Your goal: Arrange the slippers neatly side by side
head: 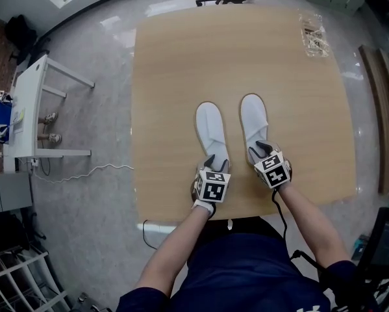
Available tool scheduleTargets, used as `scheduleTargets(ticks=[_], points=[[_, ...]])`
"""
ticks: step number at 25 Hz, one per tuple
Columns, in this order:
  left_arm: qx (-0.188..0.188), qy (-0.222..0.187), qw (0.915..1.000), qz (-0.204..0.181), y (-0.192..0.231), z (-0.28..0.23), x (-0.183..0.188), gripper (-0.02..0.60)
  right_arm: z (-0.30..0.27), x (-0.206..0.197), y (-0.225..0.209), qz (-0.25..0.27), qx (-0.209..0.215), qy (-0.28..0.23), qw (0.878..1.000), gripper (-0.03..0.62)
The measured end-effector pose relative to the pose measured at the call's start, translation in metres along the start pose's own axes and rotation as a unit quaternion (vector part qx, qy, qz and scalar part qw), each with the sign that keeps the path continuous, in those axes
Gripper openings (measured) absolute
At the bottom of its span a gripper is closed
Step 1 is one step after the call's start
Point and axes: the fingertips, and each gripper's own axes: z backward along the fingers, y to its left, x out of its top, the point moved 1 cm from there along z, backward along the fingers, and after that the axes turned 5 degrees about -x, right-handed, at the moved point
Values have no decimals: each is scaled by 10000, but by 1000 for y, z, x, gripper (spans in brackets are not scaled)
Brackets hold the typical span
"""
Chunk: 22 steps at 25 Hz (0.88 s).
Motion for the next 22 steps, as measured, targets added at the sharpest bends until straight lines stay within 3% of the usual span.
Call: scheduleTargets(ticks=[22], points=[[-101,223,9993,-300,-21,5,-16,184,8,-1,42,177,109,44,9998,126]])
